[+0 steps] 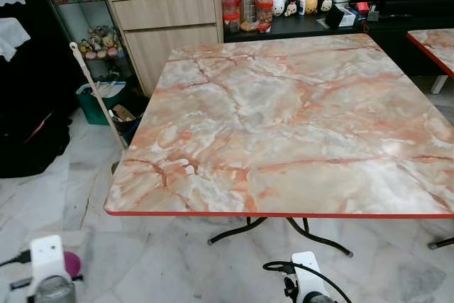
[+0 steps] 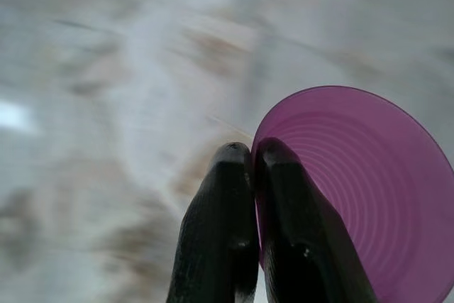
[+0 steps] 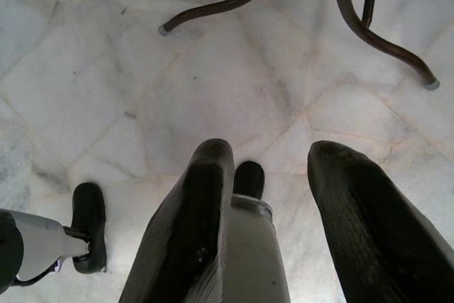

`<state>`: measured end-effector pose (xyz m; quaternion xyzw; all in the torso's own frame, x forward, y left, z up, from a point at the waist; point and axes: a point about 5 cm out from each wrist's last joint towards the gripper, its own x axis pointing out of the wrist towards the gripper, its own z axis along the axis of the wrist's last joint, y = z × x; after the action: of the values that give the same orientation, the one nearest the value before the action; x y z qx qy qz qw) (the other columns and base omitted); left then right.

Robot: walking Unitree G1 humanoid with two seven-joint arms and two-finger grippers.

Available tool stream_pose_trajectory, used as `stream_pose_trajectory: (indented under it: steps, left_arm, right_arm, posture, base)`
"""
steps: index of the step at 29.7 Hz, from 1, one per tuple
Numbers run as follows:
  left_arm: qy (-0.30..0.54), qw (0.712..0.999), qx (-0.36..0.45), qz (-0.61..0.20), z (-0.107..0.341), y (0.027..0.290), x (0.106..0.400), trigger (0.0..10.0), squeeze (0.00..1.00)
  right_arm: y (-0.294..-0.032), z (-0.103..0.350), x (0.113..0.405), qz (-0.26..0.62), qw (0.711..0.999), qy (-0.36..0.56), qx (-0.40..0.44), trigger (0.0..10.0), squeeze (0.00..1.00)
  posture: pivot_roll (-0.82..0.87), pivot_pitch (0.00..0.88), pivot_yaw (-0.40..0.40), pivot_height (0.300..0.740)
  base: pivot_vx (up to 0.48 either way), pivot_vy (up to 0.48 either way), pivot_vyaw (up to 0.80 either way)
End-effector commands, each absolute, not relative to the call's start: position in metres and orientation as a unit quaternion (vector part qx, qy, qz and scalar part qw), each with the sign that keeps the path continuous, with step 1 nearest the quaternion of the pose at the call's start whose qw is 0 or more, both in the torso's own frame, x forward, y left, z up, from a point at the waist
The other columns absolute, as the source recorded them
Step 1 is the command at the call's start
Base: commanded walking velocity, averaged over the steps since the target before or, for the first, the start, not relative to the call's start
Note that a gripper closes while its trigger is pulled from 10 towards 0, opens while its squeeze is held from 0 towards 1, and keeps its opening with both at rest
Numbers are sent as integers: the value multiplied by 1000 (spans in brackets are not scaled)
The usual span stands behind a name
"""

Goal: Setting the table

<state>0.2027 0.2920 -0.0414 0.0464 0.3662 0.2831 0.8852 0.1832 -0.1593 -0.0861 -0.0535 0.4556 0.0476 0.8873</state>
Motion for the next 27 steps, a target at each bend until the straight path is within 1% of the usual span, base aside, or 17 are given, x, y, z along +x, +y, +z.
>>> stream_pose_trajectory:
  steps: [1, 4, 8, 16, 27]
  left_arm:
    - [391, 885, 32, 252, -52, 280, 195, 10000, 0]
    - [399, 886, -6, 235, -61, 261, 192, 10000, 0]
    - [399, 889, -20, 224, -64, 250, 193, 10000, 0]
    - [405, 891, -28, 206, -68, 240, 193, 10000, 0]
    - [405, 891, -29, 201, -69, 237, 192, 10000, 0]
  right_arm:
    - [-158, -86, 183, 48, 887, 457, -48, 10000, 0]
    - [-158, -86, 184, 46, 888, 456, -48, 10000, 0]
    - [-160, -85, 185, 44, 888, 456, -49, 10000, 0]
    - [-163, -86, 183, 39, 886, 459, -49, 10000, 0]
    - [-164, -87, 182, 36, 885, 461, -49, 10000, 0]
  posture:
    - [-108, 0, 65, 740]
    - [-108, 0, 65, 740]
    - [-116, 0, 62, 740]
    - [-119, 0, 60, 740]
    - [-122, 0, 61, 740]
  base:
    - [0, 0, 0]
    - [0, 0, 0]
    - [0, 0, 0]
    - [0, -354, 0]
    - [0, -431, 0]
